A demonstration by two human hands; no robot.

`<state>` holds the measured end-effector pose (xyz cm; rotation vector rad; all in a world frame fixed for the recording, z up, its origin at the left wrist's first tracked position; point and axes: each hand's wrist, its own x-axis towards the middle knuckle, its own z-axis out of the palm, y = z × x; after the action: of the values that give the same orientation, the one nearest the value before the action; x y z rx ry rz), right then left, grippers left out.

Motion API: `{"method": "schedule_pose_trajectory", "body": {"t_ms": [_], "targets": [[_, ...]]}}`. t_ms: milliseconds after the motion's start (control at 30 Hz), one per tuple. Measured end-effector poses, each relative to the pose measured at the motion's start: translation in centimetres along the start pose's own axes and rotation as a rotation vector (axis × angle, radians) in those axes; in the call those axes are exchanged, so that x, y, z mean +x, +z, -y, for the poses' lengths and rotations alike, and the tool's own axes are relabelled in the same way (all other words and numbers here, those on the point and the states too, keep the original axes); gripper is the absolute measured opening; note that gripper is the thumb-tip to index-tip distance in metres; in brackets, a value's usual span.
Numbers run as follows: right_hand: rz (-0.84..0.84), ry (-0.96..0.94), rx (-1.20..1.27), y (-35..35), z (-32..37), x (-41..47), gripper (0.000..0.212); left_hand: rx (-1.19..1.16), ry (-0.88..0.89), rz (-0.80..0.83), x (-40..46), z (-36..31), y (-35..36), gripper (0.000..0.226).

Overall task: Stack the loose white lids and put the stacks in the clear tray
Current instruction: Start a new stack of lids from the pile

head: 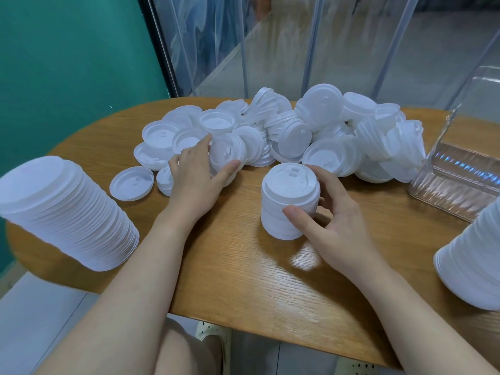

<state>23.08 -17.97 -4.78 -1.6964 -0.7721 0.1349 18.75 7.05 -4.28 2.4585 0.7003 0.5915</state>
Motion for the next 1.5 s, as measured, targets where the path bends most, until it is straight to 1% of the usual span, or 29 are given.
{"method": "schedule_pose_trajectory", "body": {"t_ms": [67,167,233,300,367,433,500,567,633,700,833,1000,1067,1233,1400,1500], "targets": [[-0.002,0.000,0.007,0.0,0.0,0.0,0.057,-0.036,-0.018,-0.039,-0.3,-0.2,-0.4,0.081],[-0.006,0.004,0.014,0.0,-0.1,0.0,0.056,-0.148,-0.022,-0.121,-0.8,-0.5,-1.1,0.080],[-0.003,0.008,0.021,0.0,-0.2,0.0,0.058,-0.155,-0.009,-0.168,-1.2,-0.7,-1.7,0.078],[-0.001,0.013,0.032,0.0,-0.4,0.0,0.059,-0.135,-0.007,-0.193,-1.4,-0.8,-2.0,0.077],[0.002,0.017,0.037,0.0,-0.4,0.0,0.058,-0.182,-0.019,-0.188,-1.8,-1.0,-2.2,0.074],[0.006,0.018,0.040,0.1,-0.4,0.0,0.058,-0.287,-0.006,-0.165,-2.5,-1.7,-2.6,0.069],[0.002,0.020,0.044,0.1,-0.5,0.0,0.062,-0.423,0.032,-0.085,-3.6,-3.2,-3.1,0.061],[0.002,0.025,0.049,0.1,-0.6,-0.1,0.067,-0.546,0.094,0.049,-4.7,-4.7,-3.2,0.066],[0.009,0.023,0.055,0.0,-0.5,-0.1,0.068,-0.596,0.147,0.139,-5.5,-5.6,-2.9,0.074],[0.013,0.022,0.059,-0.1,-0.4,-0.1,0.066,-0.579,0.183,0.178,-5.8,-6.0,-2.4,0.071],[0.031,0.023,0.054,-0.3,-0.6,-0.1,0.072,-0.512,0.191,0.213,-5.8,-6.2,-2.2,0.065],[0.045,0.012,0.081,-0.3,-0.2,-0.1,0.061,-0.462,0.181,0.247,-5.9,-6.7,-1.9,0.065],[0.043,0.014,0.090,-0.3,-0.1,0.0,0.061,-0.442,0.184,0.251,-5.9,-6.8,-2.0,0.066],[0.044,0.005,0.103,-0.3,-0.2,0.1,0.061,-0.434,0.191,0.282,-5.9,-7.0,-1.8,0.060],[0.037,0.006,0.108,-0.3,-0.7,0.0,0.069,-0.408,0.182,0.299,-5.7,-6.9,-1.8,0.064],[0.027,0.015,0.113,-0.2,-0.8,0.1,0.076,-0.381,0.205,0.287,-5.5,-6.8,-1.7,0.062]]}}
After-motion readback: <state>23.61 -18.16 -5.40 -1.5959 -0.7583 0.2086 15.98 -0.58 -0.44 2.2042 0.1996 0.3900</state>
